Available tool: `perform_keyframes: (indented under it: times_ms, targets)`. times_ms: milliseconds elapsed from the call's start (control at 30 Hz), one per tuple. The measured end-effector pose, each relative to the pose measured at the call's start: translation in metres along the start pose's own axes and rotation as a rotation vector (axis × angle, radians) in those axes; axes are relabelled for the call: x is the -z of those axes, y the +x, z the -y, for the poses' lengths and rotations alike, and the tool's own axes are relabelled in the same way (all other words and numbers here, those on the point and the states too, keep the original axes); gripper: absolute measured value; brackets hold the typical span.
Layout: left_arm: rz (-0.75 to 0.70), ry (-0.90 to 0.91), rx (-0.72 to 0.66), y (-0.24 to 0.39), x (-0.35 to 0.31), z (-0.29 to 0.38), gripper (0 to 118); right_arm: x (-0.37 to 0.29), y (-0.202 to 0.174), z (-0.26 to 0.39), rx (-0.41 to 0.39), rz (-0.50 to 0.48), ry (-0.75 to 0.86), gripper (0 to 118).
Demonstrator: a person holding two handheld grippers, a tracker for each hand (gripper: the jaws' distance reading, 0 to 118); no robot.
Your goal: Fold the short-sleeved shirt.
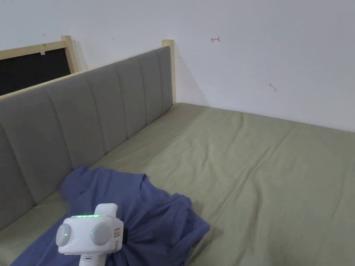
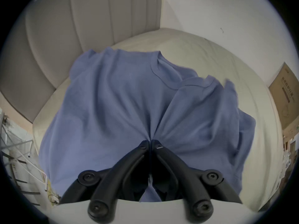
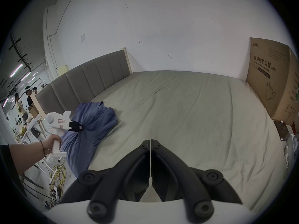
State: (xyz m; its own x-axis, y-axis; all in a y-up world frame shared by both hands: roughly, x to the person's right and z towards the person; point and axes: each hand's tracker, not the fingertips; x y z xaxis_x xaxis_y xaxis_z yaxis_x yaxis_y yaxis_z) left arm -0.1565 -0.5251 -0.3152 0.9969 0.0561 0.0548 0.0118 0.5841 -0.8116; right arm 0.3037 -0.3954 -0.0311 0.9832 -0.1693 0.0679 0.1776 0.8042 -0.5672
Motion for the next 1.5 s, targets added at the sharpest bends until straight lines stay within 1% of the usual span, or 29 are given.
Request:
perform_keyframes:
  times_ms: [33,67,133,233,300,400,467,533,600,633,700,800,833,900,967,1000,1067,1100,1200,1267,1333,1367,1400,1433,1467,1500]
  targets:
    - [0.052,0.021,-0.032,-0.002,-0.023,0.003,1,-0.002,0.003,0.000,0.006,0.005,0.002,1]
    - [0.073,0.042,-0.029,-0.006,-0.035,-0.001,1,-0.004,0.007,0.000,0.013,0.009,0.001,1]
    - [0.028,0.106,0.019,-0.011,-0.071,-0.014,1,-0.010,0.013,-0.003,0.039,0.013,0.000,1]
    - [0.069,0.220,0.027,-0.014,-0.129,-0.037,1,-0.025,0.019,-0.008,0.093,0.013,0.047,1]
    - [0.046,0.302,0.089,-0.001,-0.169,-0.049,1,-0.037,0.022,-0.012,0.117,0.015,0.079,1]
    - [0.116,0.421,0.167,0.019,-0.232,-0.063,1,-0.058,0.025,-0.016,0.136,0.012,0.114,1]
    - [0.190,0.494,0.212,0.043,-0.265,-0.075,1,-0.074,0.026,-0.018,0.132,0.023,0.148,1]
    - [0.274,0.553,0.286,0.076,-0.306,-0.081,1,-0.093,0.030,-0.019,0.129,0.041,0.189,1]
    - [0.380,0.591,0.340,0.124,-0.342,-0.081,1,-0.111,0.037,-0.018,0.138,0.052,0.216,1]
    - [0.449,0.604,0.363,0.143,-0.357,-0.080,1,-0.121,0.040,-0.018,0.143,0.059,0.231,1]
    - [0.532,0.631,0.389,0.185,-0.376,-0.079,1,-0.139,0.047,-0.015,0.148,0.086,0.261,1]
    - [0.687,0.605,0.408,0.239,-0.398,-0.072,1,-0.167,0.059,-0.011,0.148,0.132,0.302,1]
    - [0.736,0.590,0.413,0.262,-0.399,-0.070,1,-0.176,0.064,-0.008,0.151,0.150,0.316,1]
    - [0.784,0.557,0.451,0.297,-0.399,-0.060,1,-0.193,0.076,-0.003,0.155,0.171,0.336,1]
    - [0.772,0.511,0.510,0.334,-0.380,-0.049,1,-0.209,0.087,0.003,0.154,0.202,0.350,1]
    - [0.770,0.459,0.533,0.352,-0.367,-0.042,1,-0.214,0.094,0.007,0.150,0.230,0.351,1]
    - [0.771,0.304,0.542,0.383,-0.329,-0.027,1,-0.223,0.105,0.016,0.147,0.280,0.351,1]
    - [0.777,0.174,0.530,0.403,-0.299,-0.016,1,-0.227,0.111,0.021,0.156,0.297,0.347,1]
    - [0.726,-0.135,0.512,0.443,-0.216,0.030,1,-0.228,0.134,0.039,0.233,0.314,0.318,1]
    - [0.699,-0.310,0.456,0.457,-0.166,0.062,1,-0.226,0.144,0.049,0.283,0.321,0.290,1]
    - [0.661,-0.443,0.363,0.459,-0.122,0.088,3,-0.221,0.152,0.058,0.303,0.327,0.268,1]
    - [0.644,-0.474,0.320,0.456,-0.102,0.096,13,-0.219,0.155,0.061,0.308,0.330,0.257,1]
    - [0.635,-0.507,0.277,0.453,-0.089,0.103,19,-0.217,0.156,0.065,0.311,0.331,0.247,1]
    - [0.638,-0.524,0.234,0.449,-0.083,0.106,28,-0.215,0.158,0.067,0.314,0.332,0.238,1]
    - [0.644,-0.518,0.194,0.443,-0.081,0.106,52,-0.213,0.159,0.070,0.315,0.331,0.231,1]
    - [0.673,-0.527,0.168,0.436,-0.085,0.105,100,-0.211,0.159,0.071,0.315,0.328,0.225,1]
